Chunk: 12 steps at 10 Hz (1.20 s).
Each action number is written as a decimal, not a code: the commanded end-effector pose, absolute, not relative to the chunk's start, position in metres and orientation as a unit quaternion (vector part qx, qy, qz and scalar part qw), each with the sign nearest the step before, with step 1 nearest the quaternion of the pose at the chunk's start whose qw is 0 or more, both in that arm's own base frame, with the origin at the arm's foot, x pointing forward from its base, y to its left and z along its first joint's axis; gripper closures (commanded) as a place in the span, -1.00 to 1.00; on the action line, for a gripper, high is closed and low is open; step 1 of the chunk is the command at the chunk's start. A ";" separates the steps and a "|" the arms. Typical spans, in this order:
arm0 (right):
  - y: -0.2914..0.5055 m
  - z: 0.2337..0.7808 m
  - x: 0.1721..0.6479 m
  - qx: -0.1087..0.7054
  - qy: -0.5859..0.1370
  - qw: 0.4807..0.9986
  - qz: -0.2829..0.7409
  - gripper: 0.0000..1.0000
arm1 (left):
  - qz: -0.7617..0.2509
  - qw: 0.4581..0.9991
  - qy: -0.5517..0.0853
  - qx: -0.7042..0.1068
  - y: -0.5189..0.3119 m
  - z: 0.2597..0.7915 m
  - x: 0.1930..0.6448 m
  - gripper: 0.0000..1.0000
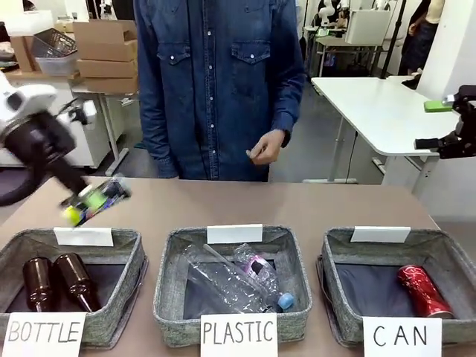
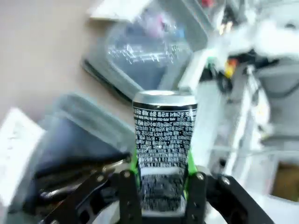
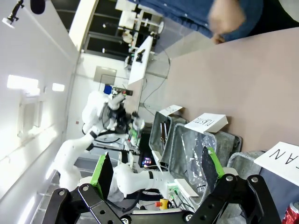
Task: Sort the can waste into the basket.
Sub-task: Pick up the can waste from the table and place it in the right Fabric basket.
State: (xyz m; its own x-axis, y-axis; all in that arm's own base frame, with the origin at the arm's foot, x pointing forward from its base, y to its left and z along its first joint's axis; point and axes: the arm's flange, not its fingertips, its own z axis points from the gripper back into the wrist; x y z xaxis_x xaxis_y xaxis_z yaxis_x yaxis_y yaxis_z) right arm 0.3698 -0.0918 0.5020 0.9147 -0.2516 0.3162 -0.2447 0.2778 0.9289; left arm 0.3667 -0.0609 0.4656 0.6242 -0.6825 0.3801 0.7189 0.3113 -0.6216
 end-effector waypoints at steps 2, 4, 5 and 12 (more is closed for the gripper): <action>-0.091 0.503 0.368 0.601 -0.210 0.771 0.004 -1.00 | -0.487 0.795 -0.122 -0.342 -0.073 0.448 0.340 0.73; -0.091 0.503 0.368 0.601 -0.210 0.771 0.004 -1.00 | -0.499 0.783 -0.022 -0.372 -0.068 0.462 0.338 0.73; -0.091 0.503 0.368 0.601 -0.210 0.771 0.004 -1.00 | -0.499 0.783 -0.022 -0.372 -0.068 0.462 0.338 0.73; -0.236 0.558 0.279 0.486 -0.178 0.854 -0.050 -1.00 | -0.816 0.530 -0.151 -0.174 -0.421 0.521 0.270 0.22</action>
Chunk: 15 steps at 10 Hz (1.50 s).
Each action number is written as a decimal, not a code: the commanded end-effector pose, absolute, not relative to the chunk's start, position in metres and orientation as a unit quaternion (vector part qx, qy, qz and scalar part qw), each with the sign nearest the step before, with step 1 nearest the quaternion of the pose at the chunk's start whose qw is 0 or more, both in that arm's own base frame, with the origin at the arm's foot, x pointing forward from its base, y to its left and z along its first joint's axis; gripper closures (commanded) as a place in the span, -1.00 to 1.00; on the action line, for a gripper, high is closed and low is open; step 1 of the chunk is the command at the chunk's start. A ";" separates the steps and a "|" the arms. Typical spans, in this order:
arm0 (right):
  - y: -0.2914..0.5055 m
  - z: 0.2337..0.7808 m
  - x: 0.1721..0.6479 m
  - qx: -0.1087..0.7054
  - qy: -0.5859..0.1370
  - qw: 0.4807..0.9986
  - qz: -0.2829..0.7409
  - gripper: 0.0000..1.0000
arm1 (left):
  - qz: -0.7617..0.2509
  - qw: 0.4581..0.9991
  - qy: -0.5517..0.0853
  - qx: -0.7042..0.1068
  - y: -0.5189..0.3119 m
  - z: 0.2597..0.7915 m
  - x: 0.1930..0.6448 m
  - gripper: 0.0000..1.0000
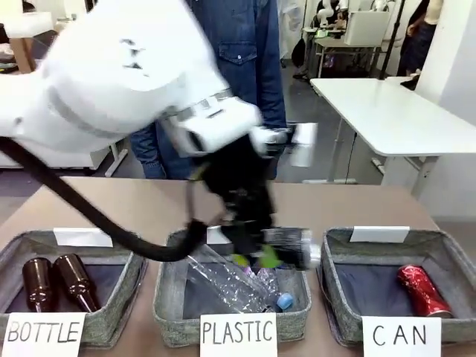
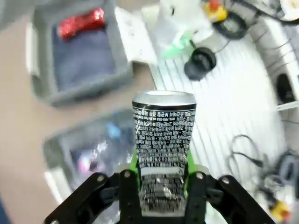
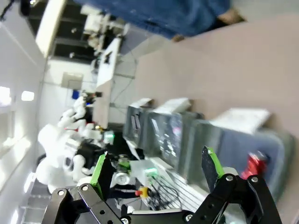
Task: Sort the can waste into the basket.
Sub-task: Pick up the can waste from the table and place it in the right Fabric basket.
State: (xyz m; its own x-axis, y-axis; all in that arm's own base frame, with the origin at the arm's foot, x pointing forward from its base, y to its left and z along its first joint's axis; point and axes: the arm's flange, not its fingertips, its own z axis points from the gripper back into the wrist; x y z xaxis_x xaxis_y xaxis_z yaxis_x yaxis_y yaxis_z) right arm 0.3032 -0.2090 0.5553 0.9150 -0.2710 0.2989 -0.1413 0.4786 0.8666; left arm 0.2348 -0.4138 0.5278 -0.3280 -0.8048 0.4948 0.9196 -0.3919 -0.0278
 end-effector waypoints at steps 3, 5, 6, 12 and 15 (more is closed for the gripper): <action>-0.288 0.537 0.183 0.430 -0.213 0.875 -0.067 -1.00 | -0.837 0.515 -0.156 -0.100 -0.539 0.497 0.281 0.22; -0.272 0.545 0.223 0.455 -0.182 0.869 -0.071 -1.00 | -0.826 0.543 -0.109 -0.106 -0.606 0.483 0.315 0.22; -0.272 0.545 0.223 0.455 -0.182 0.869 -0.071 -1.00 | -0.825 0.542 -0.072 -0.143 -0.627 0.479 0.323 0.22; -0.272 0.545 0.223 0.455 -0.182 0.869 -0.071 -1.00 | -0.813 0.561 -0.008 -0.158 -0.644 0.459 0.334 0.22; -0.272 0.545 0.223 0.455 -0.182 0.869 -0.071 -1.00 | -0.821 0.551 -0.010 -0.148 -0.640 0.459 0.333 -0.93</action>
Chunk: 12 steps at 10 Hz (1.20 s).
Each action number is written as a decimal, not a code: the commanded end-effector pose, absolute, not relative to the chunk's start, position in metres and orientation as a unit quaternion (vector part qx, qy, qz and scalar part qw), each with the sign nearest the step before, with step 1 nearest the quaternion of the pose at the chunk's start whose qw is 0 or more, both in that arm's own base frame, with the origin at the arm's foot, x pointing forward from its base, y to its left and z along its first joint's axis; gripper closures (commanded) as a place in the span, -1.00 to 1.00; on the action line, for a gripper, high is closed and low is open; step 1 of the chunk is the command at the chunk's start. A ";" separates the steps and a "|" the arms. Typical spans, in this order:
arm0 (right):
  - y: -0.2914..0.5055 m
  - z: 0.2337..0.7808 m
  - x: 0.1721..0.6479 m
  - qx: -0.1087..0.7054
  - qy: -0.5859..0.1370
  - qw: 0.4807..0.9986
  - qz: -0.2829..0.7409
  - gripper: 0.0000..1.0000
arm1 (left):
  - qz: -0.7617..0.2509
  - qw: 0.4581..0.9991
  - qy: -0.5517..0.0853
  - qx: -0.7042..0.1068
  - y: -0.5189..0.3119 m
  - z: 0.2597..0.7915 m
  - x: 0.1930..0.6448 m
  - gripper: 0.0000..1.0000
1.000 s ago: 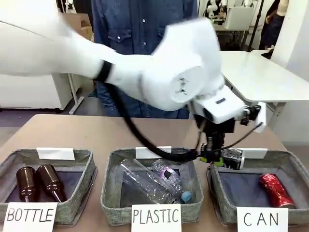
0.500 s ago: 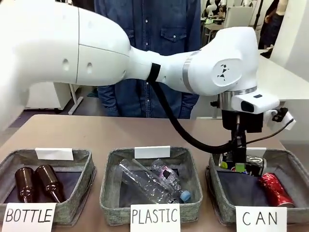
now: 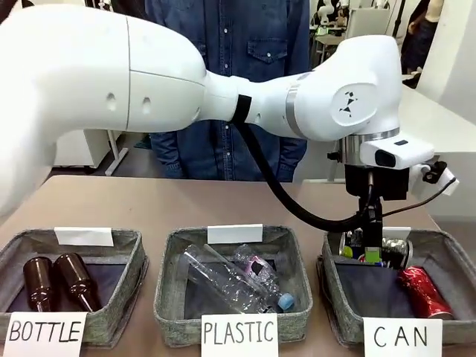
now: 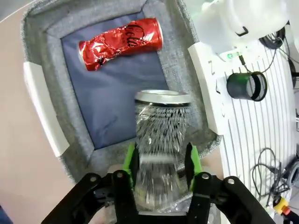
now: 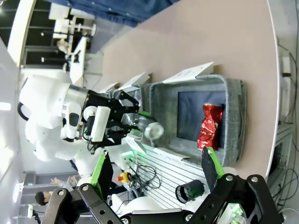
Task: Sort the can waste into the basket.
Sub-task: Pick up the can waste from the table and place it in the right Fabric basket.
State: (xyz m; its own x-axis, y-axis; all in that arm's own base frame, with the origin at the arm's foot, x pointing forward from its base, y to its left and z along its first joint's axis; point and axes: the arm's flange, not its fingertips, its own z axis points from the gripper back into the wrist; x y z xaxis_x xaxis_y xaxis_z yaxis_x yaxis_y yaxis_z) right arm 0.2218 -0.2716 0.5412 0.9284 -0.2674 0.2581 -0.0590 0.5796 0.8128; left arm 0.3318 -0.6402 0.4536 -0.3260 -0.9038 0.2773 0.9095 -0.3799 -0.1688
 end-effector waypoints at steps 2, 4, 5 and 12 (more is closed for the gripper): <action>-0.272 0.545 0.223 0.455 -0.182 0.869 -0.071 -1.00 | -0.821 0.549 -0.016 -0.155 -0.636 0.461 0.333 -1.00; -0.272 0.545 0.223 0.455 -0.182 0.869 -0.071 -1.00 | -0.822 0.549 -0.017 -0.152 -0.633 0.463 0.334 -1.00; -0.272 0.545 0.223 0.455 -0.182 0.869 -0.071 -1.00 | -0.820 0.551 -0.017 -0.152 -0.632 0.464 0.336 -1.00; -0.176 0.538 0.323 0.476 -0.118 0.871 0.033 -1.00 | -0.584 0.766 -0.009 -0.268 -0.324 0.556 0.398 -1.00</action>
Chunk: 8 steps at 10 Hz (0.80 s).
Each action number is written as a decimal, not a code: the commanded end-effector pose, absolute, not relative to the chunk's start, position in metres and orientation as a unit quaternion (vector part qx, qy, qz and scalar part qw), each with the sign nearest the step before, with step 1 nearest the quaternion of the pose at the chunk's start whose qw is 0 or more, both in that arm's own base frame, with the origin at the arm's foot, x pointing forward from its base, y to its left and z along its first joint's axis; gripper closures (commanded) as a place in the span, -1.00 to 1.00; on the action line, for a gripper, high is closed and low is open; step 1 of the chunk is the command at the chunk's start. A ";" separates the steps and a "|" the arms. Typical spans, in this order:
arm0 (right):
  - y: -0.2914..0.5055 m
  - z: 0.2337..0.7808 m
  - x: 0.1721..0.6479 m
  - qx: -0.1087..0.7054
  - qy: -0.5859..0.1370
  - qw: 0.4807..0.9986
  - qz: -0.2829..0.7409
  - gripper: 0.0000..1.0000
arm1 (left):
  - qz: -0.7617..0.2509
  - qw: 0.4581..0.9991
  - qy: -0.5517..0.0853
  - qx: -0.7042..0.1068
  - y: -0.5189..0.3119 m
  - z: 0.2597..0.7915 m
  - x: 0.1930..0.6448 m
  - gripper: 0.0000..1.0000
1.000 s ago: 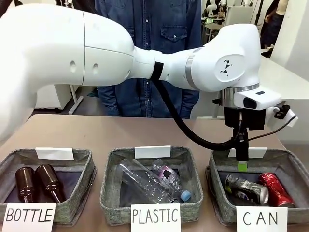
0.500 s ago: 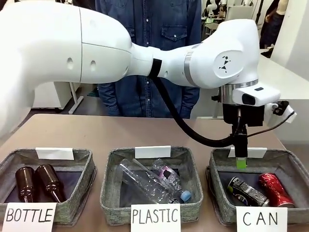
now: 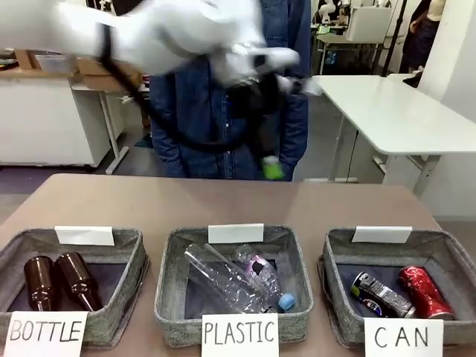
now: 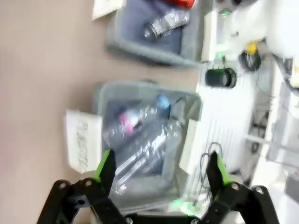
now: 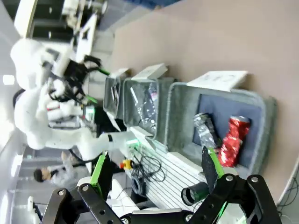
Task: Sort the can waste into the basket.
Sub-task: Pick up the can waste from the table and place it in the right Fabric basket.
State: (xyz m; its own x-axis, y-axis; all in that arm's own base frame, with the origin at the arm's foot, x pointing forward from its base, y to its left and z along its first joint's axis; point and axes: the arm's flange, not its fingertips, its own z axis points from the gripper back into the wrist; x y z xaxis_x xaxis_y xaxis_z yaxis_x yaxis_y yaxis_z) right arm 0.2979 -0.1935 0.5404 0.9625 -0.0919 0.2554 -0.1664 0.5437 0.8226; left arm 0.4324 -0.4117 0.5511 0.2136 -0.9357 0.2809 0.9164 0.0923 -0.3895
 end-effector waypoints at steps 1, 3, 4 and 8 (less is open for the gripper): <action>-0.145 0.532 0.343 0.460 -0.111 0.879 0.057 -1.00 | -0.531 0.796 -0.045 -0.286 -0.265 0.567 0.395 -1.00; -0.069 0.522 0.370 0.488 -0.089 0.860 0.116 -1.00 | -0.429 0.835 -0.093 -0.331 -0.168 0.575 0.387 -1.00; -0.034 0.518 0.376 0.511 -0.077 0.845 0.139 -1.00 | -0.368 0.852 -0.111 -0.355 -0.126 0.575 0.389 -1.00; 0.054 0.529 0.390 0.650 -0.064 0.755 0.060 -1.00 | -0.205 0.807 -0.156 -0.531 -0.013 0.537 0.403 -1.00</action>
State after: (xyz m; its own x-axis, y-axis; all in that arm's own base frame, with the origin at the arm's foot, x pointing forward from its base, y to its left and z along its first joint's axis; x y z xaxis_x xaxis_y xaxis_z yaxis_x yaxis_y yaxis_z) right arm 0.3876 0.0502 0.5238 0.9705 0.0939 0.2220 -0.2364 0.1910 0.9527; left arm 0.3984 -0.0069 0.5387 0.8644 -0.2753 0.4207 0.5022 0.4347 -0.7475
